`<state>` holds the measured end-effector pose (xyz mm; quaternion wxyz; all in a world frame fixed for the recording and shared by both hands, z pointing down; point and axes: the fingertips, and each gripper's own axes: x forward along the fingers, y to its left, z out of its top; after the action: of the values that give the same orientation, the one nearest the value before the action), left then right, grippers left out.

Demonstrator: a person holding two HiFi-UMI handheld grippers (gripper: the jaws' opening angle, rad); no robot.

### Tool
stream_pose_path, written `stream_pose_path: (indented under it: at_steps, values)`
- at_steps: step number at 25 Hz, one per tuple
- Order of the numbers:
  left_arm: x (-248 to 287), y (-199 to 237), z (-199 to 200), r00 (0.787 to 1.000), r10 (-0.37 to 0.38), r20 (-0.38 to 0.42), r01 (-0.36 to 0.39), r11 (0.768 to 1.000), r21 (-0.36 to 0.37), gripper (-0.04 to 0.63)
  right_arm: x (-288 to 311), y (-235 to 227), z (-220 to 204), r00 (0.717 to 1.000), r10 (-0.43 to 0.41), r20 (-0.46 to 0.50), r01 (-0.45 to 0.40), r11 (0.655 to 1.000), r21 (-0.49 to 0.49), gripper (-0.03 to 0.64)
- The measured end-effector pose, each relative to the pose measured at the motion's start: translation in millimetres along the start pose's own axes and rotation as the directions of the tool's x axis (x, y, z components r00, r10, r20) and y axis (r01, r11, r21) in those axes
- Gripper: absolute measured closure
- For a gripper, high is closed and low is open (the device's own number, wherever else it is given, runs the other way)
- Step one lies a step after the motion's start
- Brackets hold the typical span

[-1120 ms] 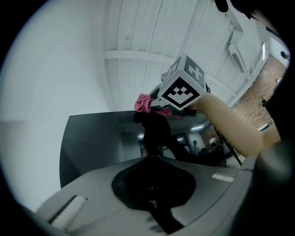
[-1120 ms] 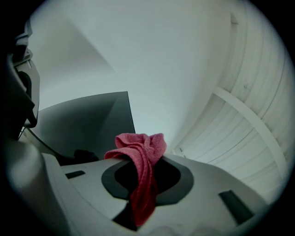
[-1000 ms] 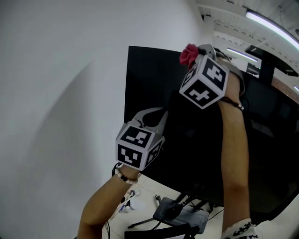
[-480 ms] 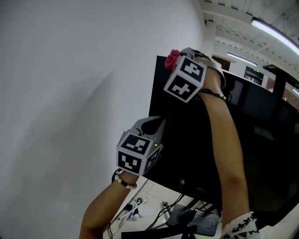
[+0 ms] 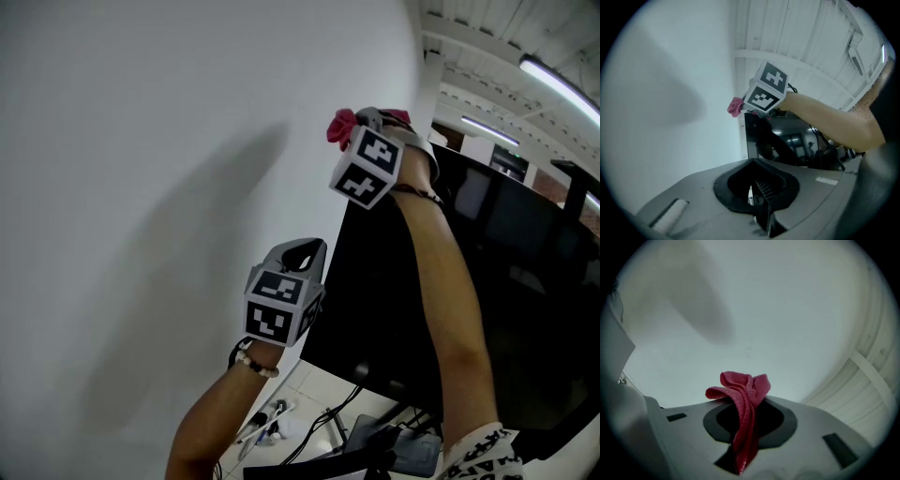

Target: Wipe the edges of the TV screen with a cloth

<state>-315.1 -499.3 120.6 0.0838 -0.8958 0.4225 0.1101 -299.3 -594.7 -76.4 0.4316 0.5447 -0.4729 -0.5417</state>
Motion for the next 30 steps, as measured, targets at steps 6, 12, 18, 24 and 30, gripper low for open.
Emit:
stream_pose_path:
  at_steps: [6,12,18,24,30]
  values:
    - [-5.4,23.6,-18.5,1.0,0.003,-0.018,-0.004,0.999,-0.051,0.601,0.5,56.7,5.6,0.983,0.176,-0.053,-0.175,0.984,0.018,0.538]
    - [-7.3,23.9,-43.8,0.999,-0.028,-0.037,0.024,0.995,-0.095,0.601,-4.1,99.9,6.5,0.967,0.254,-0.02,-0.24,0.936,0.259,0.538]
    - [-14.4,23.1,-66.8,0.997,-0.04,-0.068,0.032,0.992,-0.122,0.601,-15.0,137.1,4.1,0.96,0.28,0.032,-0.266,0.865,0.425,0.538]
    - [-14.6,18.0,-105.3,0.992,-0.047,-0.118,0.029,0.988,-0.153,0.601,-19.5,193.3,-11.1,0.945,0.317,0.083,-0.309,0.777,0.549,0.538]
    - [-27.6,8.5,-138.8,0.985,-0.068,-0.157,0.036,0.979,-0.202,0.6,-33.3,248.8,-13.4,0.942,0.318,0.107,-0.308,0.694,0.651,0.538]
